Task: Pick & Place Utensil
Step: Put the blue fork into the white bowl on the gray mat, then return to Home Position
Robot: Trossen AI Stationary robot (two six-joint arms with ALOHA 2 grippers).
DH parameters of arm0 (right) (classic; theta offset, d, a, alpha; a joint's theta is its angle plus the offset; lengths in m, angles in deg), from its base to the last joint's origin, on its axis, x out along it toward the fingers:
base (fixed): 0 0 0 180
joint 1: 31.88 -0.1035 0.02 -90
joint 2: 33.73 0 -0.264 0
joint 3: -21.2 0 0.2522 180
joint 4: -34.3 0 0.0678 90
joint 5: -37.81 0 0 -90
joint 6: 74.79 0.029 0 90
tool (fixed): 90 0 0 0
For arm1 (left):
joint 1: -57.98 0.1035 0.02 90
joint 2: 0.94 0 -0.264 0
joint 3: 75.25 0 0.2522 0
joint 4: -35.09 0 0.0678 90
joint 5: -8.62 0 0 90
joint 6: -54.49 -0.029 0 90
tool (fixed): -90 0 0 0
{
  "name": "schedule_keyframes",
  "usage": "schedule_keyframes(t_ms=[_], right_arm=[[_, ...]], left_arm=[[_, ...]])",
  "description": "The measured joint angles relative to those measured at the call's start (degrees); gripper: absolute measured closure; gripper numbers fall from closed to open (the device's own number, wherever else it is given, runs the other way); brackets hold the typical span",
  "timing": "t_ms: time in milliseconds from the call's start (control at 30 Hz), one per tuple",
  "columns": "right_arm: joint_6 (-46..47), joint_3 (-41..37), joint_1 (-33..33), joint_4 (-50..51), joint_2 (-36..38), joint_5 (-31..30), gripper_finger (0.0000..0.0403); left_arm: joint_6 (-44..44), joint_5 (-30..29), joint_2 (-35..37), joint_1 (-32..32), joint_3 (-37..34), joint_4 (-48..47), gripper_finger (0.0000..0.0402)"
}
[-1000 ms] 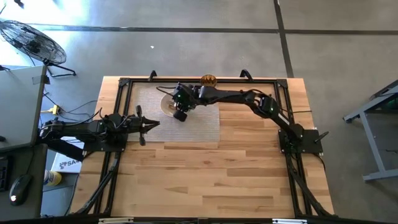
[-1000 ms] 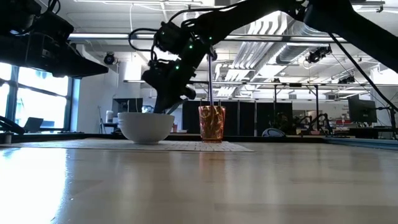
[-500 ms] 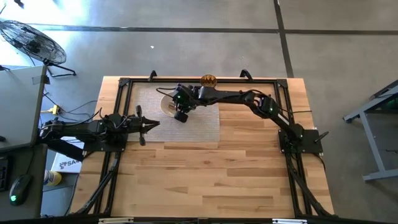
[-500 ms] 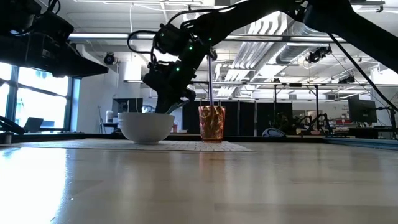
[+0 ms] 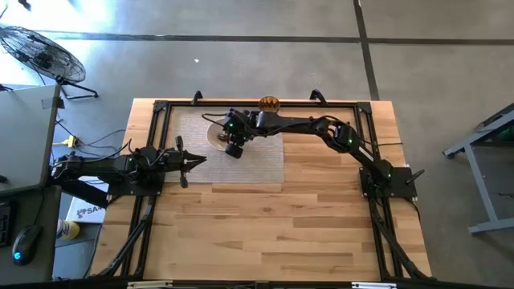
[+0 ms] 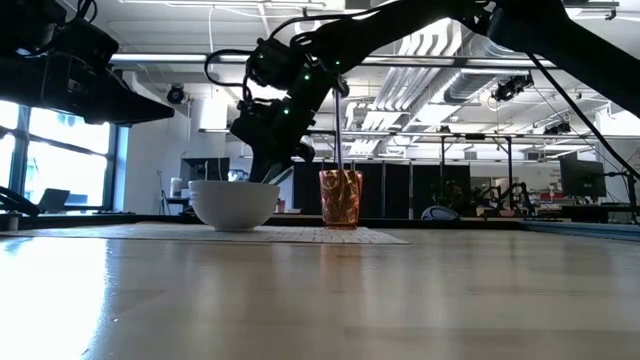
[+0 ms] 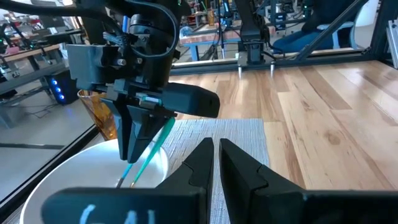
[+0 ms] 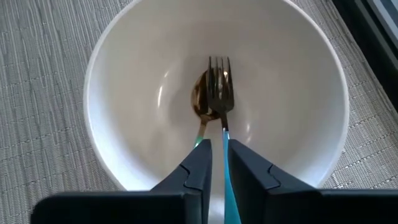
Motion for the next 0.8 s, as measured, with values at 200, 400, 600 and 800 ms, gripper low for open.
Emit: schedule_keyframes(t_ms=[200, 400, 600, 800], right_arm=[[-0.01, 0.0, -0.16, 0.27, 0.71, -1.34, 0.0344], [-1.8, 0.03, -1.95, 4.6, 7.07, -2.5, 0.0352], [-5.26, 0.07, -7.13, 14.66, 13.53, -4.09, 0.0373], [-6.19, -0.31, -13.88, 20.8, 15.11, -5.07, 0.0399]], left_arm=[[0.0, 0.01, 0.02, 0.01, 0.0, 0.0, 0.0378], [0.0, 0.01, 0.02, 0.0, 0.01, -0.01, 0.0378], [0.0, -0.01, 0.0, -0.01, -0.01, -0.04, 0.0378], [0.0, 0.01, 0.01, 0.0, 0.01, -0.01, 0.0378]])
